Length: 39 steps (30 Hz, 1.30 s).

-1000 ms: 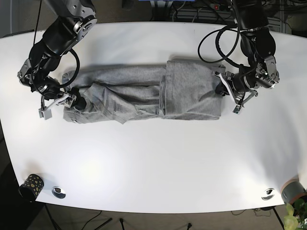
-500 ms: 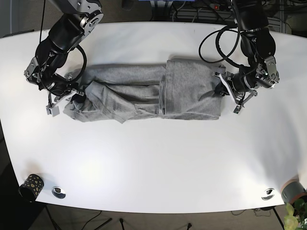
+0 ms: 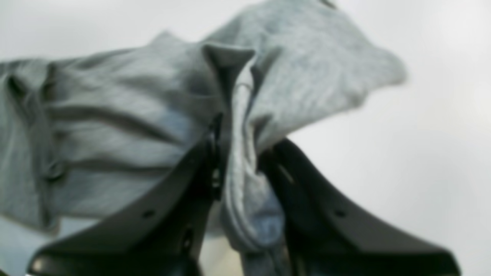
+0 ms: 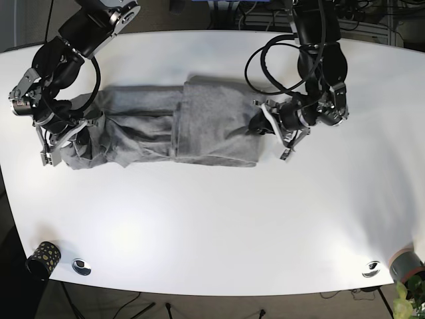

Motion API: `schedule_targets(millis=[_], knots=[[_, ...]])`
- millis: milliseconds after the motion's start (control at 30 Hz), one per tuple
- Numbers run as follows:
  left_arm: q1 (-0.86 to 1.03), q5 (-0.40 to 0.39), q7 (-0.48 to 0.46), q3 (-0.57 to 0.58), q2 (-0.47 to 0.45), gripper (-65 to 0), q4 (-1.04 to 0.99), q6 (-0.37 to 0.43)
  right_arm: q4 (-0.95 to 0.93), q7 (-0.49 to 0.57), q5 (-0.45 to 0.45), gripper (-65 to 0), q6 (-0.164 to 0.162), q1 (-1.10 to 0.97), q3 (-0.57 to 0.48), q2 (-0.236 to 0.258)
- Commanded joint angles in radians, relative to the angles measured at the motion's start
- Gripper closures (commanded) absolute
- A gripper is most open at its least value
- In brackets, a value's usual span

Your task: Fold the T-shirt properly

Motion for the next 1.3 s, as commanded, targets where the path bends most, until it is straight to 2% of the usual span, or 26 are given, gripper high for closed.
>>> schedule_targets(millis=[0,67,200,433,767,900,1100,1167,1267], knots=[[-0.01,0.009,-0.016,0.029,0.036,-6.7,-0.048,0.023,0.115,0.02,0.105,0.0,0.006,-0.022,-0.048,0.009],[-0.012,0.009,-0.056,0.049,0.046,-6.7,-0.076,0.03,0.172,0.018,0.134,0.0,0.006,-0.045,-0.077,0.006],[-0.012,0.004,-0.139,0.105,0.05,-6.7,-0.159,0.047,0.282,0.018,0.163,0.0,0.006,-0.095,-0.138,-0.047],[-0.036,0.003,-0.144,0.119,0.05,-6.7,-0.245,0.05,0.3,0.018,0.165,0.0,0.006,-0.12,-0.241,-0.11],[-0.035,0.003,-0.144,0.119,0.05,-6.7,-0.243,0.05,0.264,0.025,0.152,0.0,0.006,-0.115,-0.373,-0.203],[-0.032,0.003,-0.144,0.119,0.05,-6.7,-0.245,0.049,0.234,0.064,0.119,0.0,0.006,-0.115,-0.408,-0.223],[-0.03,0.003,-0.144,0.119,0.05,-6.7,-0.246,0.049,0.158,0.13,0.045,-0.6,0.006,-0.097,-0.493,-0.22],[-0.03,0.003,-0.144,0.119,0.05,-6.7,-0.245,0.049,0.122,0.13,0.019,-11.6,0.006,-0.086,-0.514,-0.215],[-0.033,0.003,-0.144,0.119,0.05,-6.7,-0.243,0.047,0.119,0.13,0.008,-35.0,0.006,-0.092,-0.534,-0.202]])
